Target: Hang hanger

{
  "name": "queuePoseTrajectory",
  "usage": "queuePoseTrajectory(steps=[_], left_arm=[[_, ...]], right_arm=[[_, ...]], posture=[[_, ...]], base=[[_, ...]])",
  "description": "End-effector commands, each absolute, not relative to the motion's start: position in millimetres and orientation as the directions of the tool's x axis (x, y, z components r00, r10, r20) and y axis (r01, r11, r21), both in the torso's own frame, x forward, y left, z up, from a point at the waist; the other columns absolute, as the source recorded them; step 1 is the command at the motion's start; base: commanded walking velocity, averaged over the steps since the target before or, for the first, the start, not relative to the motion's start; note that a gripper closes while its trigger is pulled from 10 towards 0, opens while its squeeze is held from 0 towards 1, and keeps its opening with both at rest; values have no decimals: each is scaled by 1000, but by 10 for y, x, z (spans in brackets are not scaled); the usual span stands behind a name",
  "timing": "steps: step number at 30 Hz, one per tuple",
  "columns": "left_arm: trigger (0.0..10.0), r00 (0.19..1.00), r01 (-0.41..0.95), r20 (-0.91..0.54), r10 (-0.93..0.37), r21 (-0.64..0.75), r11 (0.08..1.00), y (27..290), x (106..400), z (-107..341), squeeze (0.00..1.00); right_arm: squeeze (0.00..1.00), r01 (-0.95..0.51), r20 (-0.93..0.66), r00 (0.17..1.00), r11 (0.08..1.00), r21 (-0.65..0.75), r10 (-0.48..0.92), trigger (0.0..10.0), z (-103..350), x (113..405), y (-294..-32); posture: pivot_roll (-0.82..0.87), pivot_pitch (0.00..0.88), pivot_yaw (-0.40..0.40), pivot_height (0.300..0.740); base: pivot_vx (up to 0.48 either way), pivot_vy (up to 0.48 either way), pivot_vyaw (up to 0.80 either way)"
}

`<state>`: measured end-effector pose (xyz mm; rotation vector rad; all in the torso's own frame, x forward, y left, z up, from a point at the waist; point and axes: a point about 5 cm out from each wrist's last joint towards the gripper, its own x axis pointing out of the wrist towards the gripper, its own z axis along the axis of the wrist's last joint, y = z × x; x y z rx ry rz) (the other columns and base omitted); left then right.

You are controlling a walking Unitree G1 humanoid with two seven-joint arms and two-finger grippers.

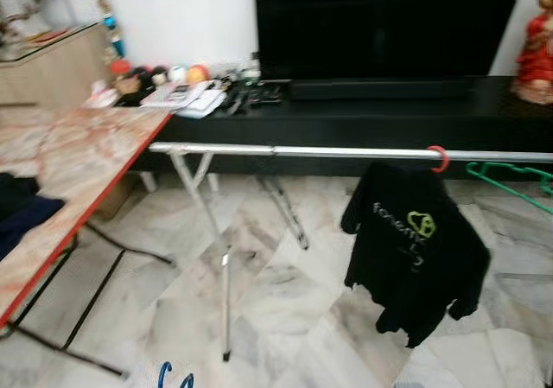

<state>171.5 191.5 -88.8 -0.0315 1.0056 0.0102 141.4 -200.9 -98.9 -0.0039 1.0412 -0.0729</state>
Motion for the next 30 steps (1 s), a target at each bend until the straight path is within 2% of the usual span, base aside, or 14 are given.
queuePoseTrajectory(steps=[1,6,17,30], left_arm=[[10000,520,-29,-854,27,15,999,2047,1659,-894,0],[10000,521,-30,-853,32,19,999,2053,1673,-888,0],[10000,540,-38,-840,44,28,999,2064,1754,-851,0],[10000,543,-12,-839,36,35,999,2066,1791,-834,0]], right_arm=[[0,52,-851,523,998,-21,-45,10000,-968,1500,-1933],[0,47,-851,524,999,-22,-43,10000,-965,1508,-1931],[0,41,-837,546,999,-16,-36,10000,-934,1586,-1923],[0,49,-841,540,999,-11,-35,10000,-941,1582,-1898]], posture=[[-11,0,48,740],[-7,0,45,740],[12,0,31,740],[16,0,39,740]], base=[[371,0,0],[360,0,0],[0,0,0],[0,-385,0]])
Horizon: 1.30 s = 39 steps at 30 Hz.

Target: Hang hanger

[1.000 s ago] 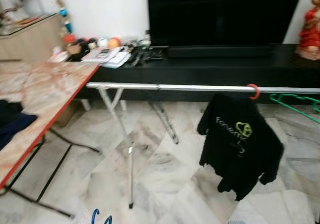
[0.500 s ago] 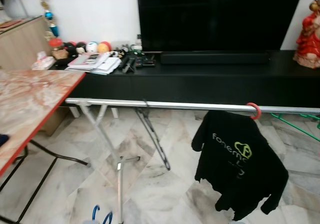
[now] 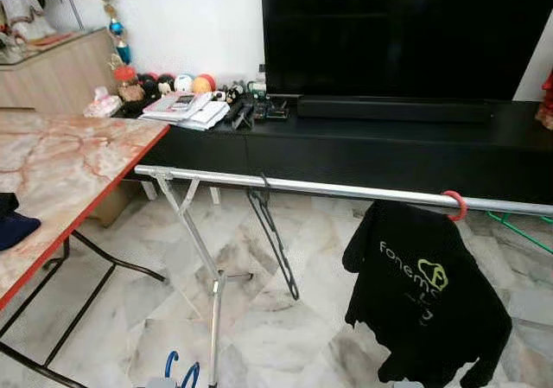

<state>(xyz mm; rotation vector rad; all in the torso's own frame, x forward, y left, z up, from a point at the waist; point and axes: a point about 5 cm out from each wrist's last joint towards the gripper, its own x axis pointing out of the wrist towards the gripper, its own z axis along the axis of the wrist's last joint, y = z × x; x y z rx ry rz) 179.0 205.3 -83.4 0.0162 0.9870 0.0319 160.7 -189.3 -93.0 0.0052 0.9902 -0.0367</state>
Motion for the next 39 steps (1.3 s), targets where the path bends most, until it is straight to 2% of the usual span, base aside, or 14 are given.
queuePoseTrajectory(steps=[1,12,26,34,39], left_arm=[[10000,543,-11,-839,35,35,999,2066,1790,-834,0],[10000,536,5,-844,27,34,999,2051,1766,-848,0],[10000,530,23,-848,13,30,999,1987,1746,-868,0],[10000,557,31,-829,39,68,997,2078,1796,-826,0],[10000,607,20,-791,68,101,995,2140,1894,-759,0]], right_arm=[[0,49,-841,540,999,-10,-35,10000,-942,1580,-1896],[0,30,-840,542,999,-12,-26,10000,-933,1613,-1865],[0,-8,-821,572,1000,-3,3,10000,-842,1872,-1694],[0,-24,-811,585,1000,-6,10,10000,-778,2016,-1619],[0,-32,-812,584,999,-13,8,10000,-766,2039,-1643]], posture=[[16,0,39,740],[20,0,38,740],[22,0,35,740],[22,0,34,740],[31,0,30,740]], base=[[0,-409,0],[0,-409,0],[0,-409,0],[0,0,0],[0,0,0]])
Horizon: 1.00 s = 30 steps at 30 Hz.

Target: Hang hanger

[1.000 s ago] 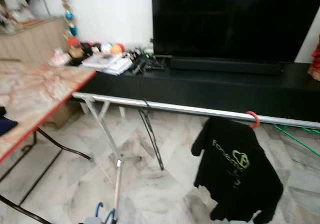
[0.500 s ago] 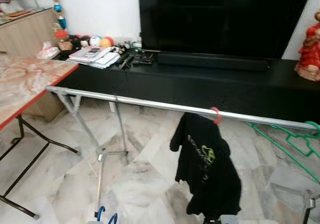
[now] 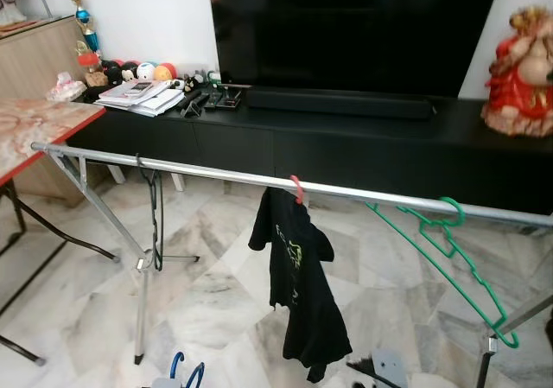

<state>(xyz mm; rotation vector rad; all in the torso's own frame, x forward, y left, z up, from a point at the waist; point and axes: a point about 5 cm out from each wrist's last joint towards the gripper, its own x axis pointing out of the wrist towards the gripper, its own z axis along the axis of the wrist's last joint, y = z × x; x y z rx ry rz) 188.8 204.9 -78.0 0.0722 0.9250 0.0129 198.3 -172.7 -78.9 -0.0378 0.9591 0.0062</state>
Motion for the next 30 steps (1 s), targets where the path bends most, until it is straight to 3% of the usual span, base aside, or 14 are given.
queuePoseTrajectory(steps=[1,10,16,30], left_arm=[[10000,633,23,-771,70,110,994,2134,1942,-730,0],[10000,710,-24,-701,67,71,997,2089,2072,-647,0],[10000,721,-28,-690,61,58,998,2053,2102,-633,0],[10000,741,13,-672,20,44,999,2008,2119,-617,0]], right_arm=[[0,-41,-816,579,999,-18,9,10000,-770,2029,-1667],[0,-57,-817,576,998,-32,7,10000,-755,2051,-1723],[0,-78,-819,573,997,-25,24,10000,-766,2049,-1592],[0,-91,-841,541,995,-30,24,10000,-886,1799,-1594]], posture=[[36,0,28,740],[35,3,24,740],[28,0,23,740],[28,0,26,740]], base=[[0,0,0],[0,0,0],[0,0,0],[229,0,0]])
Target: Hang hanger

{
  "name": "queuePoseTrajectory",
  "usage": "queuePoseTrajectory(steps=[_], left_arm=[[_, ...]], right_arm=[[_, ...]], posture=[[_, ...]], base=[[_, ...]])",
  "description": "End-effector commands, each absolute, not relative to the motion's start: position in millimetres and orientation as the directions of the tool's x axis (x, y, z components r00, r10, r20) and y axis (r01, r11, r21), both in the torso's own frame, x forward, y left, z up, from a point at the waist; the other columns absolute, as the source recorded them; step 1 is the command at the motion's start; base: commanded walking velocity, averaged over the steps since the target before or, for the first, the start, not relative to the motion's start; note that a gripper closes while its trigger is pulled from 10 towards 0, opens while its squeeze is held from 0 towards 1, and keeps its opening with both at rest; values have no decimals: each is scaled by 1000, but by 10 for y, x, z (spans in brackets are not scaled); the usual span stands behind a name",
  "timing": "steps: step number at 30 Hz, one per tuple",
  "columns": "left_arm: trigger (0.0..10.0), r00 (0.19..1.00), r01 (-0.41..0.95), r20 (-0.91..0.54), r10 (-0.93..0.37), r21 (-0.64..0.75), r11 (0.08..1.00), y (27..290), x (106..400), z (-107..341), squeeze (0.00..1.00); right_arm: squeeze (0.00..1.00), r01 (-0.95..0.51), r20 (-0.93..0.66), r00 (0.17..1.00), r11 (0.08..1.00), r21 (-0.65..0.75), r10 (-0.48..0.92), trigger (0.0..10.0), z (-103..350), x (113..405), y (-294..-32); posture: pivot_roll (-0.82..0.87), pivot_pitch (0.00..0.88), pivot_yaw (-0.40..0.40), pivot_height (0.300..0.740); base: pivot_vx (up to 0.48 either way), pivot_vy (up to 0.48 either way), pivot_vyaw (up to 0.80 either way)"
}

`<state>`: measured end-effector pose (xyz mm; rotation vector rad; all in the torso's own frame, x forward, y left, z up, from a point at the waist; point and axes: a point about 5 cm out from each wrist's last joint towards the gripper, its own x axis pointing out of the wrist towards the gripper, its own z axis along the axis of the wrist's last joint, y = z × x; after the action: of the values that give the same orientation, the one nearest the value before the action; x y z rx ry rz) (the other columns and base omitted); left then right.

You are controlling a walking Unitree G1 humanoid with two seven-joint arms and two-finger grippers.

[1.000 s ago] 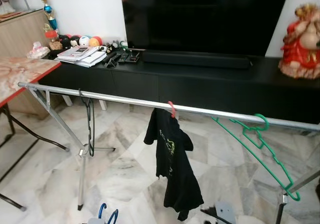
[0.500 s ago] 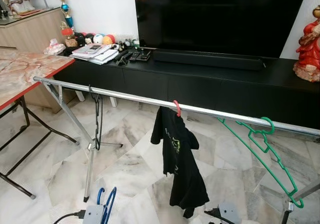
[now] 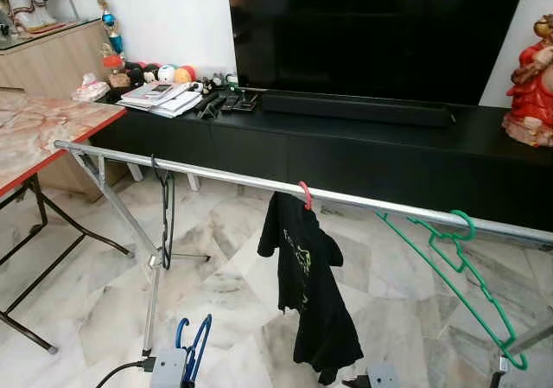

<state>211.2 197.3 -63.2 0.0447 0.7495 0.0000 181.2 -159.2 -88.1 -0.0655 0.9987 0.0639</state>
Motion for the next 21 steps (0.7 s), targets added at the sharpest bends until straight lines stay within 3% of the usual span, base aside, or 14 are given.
queuePoseTrajectory(steps=[1,9,21], left_arm=[[10000,741,12,-671,19,43,999,2006,2111,-621,0],[10000,742,23,-670,6,35,999,1968,2115,-623,0],[10000,756,27,-655,-4,24,999,1903,2179,-594,0]], right_arm=[[0,-90,-843,538,995,-32,21,10000,-894,1775,-1623],[0,-89,-843,537,995,-41,13,10000,-897,1739,-1764],[0,-99,-844,536,994,-44,16,10000,-899,1741,-1733]], posture=[[29,0,24,740],[32,0,23,740],[61,0,13,740]], base=[[304,0,0],[326,0,0],[334,0,0]])
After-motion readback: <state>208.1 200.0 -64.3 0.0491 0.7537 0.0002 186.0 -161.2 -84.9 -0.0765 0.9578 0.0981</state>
